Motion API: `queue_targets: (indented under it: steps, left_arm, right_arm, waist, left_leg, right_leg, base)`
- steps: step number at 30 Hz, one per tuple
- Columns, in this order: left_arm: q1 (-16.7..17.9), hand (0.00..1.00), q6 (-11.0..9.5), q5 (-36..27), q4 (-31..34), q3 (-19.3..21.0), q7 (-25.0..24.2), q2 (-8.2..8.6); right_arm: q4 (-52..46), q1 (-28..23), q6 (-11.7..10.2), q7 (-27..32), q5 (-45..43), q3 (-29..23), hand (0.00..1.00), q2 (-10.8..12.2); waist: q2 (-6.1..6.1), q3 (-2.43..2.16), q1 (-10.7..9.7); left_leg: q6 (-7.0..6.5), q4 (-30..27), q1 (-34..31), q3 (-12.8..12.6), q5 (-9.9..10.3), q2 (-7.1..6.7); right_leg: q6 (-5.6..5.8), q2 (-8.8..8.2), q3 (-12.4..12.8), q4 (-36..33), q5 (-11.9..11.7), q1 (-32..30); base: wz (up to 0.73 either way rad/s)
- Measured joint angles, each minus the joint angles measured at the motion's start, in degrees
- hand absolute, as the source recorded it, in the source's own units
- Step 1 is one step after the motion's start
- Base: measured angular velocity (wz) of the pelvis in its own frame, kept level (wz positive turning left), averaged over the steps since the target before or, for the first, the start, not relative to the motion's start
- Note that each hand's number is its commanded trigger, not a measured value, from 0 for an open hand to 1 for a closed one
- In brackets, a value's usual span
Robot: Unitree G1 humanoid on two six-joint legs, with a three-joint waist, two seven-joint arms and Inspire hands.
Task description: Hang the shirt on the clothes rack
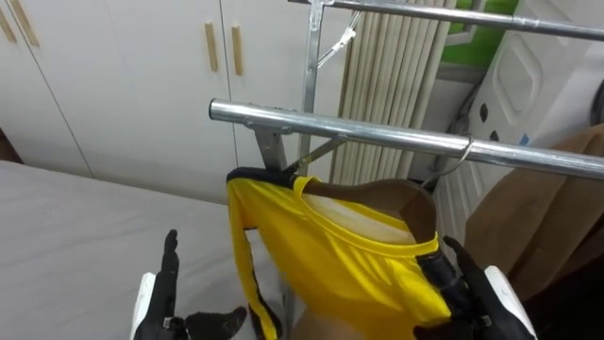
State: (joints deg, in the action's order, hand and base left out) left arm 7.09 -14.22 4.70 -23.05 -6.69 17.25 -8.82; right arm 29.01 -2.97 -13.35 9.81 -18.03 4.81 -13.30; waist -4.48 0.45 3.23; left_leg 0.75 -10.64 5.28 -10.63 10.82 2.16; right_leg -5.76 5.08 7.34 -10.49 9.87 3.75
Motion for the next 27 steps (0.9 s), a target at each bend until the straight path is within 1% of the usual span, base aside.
queue_targets:
  steps: [3,7,10,12,15,18,21,24,25,27]
  left_arm:
    - [0.38,0.0,0.07,0.04,-0.15,0.0,-0.02,0.3]
    - [0.89,0.0,0.08,0.0,-1.82,0.01,-0.22,0.29]
    - [0.92,0.0,0.15,-0.67,-3.82,0.01,-0.14,0.21]
    - [0.91,0.0,0.15,-0.73,-4.72,0.04,0.04,0.22]
    - [0.99,0.0,0.42,-0.69,-6.04,0.08,0.1,0.25]
    - [1.02,0.0,0.5,-0.7,-6.55,0.67,0.1,0.33]
    - [1.03,0.0,0.5,-0.71,-7.99,1.51,0.14,0.37]
    - [1.51,0.0,0.5,-0.76,-8.57,1.63,0.13,0.38]
    - [1.61,0.0,0.49,-0.77,-8.66,1.67,0.13,0.38]
    - [1.66,0.0,0.48,-0.78,-8.91,2.24,0.16,0.4]
  right_arm:
    - [0.0,0.01,0.24,-0.3,0.81,-0.15,0.0,0.08]
    - [0.0,-0.14,0.63,-1.24,5.2,-1.04,0.0,0.09]
    - [0.01,-0.31,1.05,-1.23,12.01,-1.52,0.0,0.07]
    - [0.01,-0.31,1.2,-1.28,14.29,-1.53,0.0,0.08]
    - [0.0,-0.34,2.05,-2.36,21.37,-1.81,0.0,0.1]
    - [0.01,-0.37,2.27,-3.72,27.84,-2.79,0.0,0.3]
    - [0.0,-0.9,2.75,-4.25,34.93,-3.94,0.0,1.11]
    - [0.0,-1.81,3.24,-5.06,43.73,-4.29,0.0,1.14]
    - [0.0,-1.8,3.36,-5.14,45.41,-4.42,0.0,1.13]
    - [-0.09,-1.82,3.4,-5.91,53.12,-5.27,0.0,1.2]
  waist:
    - [0.19,-0.11,0.13]
    - [0.83,-0.35,0.0]
    - [1.05,-0.2,-0.05]
    - [1.16,-0.12,-0.06]
    - [1.17,0.01,-0.28]
    - [1.23,0.13,-0.7]
    - [1.49,0.26,-1.7]
    - [2.03,0.35,-2.29]
    - [2.15,0.34,-2.53]
    - [2.48,0.18,-3.04]
  left_leg:
    - [0.0,0.0,0.12,-0.09,0.0,0.01]
    - [0.0,0.21,0.48,-0.18,0.0,0.0]
    - [0.0,0.22,0.48,-0.16,0.0,0.03]
    - [0.0,0.24,0.47,-0.17,0.0,0.03]
    - [0.0,0.28,0.45,-0.16,0.0,-0.01]
    - [0.0,0.34,0.43,-0.21,0.0,-0.02]
    - [0.0,0.39,0.42,-0.39,0.0,0.02]
    - [0.0,0.4,0.42,-0.51,0.01,0.05]
    - [0.0,0.4,0.43,-0.57,0.01,0.05]
    - [0.0,0.42,0.44,-1.1,0.01,0.11]
  right_leg:
    - [0.0,0.04,0.34,-0.06,0.0,0.0]
    - [0.0,0.05,0.55,-0.1,0.0,0.23]
    - [-0.01,0.08,0.56,-0.13,-0.01,0.23]
    - [0.0,0.07,0.55,-0.13,0.0,0.23]
    - [0.0,0.07,0.61,-0.09,0.0,0.18]
    - [0.0,0.08,0.67,-0.04,0.0,0.12]
    - [0.0,0.08,0.75,0.02,0.0,0.05]
    - [0.0,0.13,1.07,0.05,0.0,0.02]
    - [0.0,0.14,1.22,0.03,0.0,0.0]
    - [-0.01,0.3,1.93,-0.25,-0.01,-0.34]
  base:
    - [-0.04]
    - [-0.03]
    - [0.0]
    - [0.0]
    - [0.0]
    - [0.0]
    - [-0.01]
    - [-0.03]
    - [-0.1]
    - [-0.17]
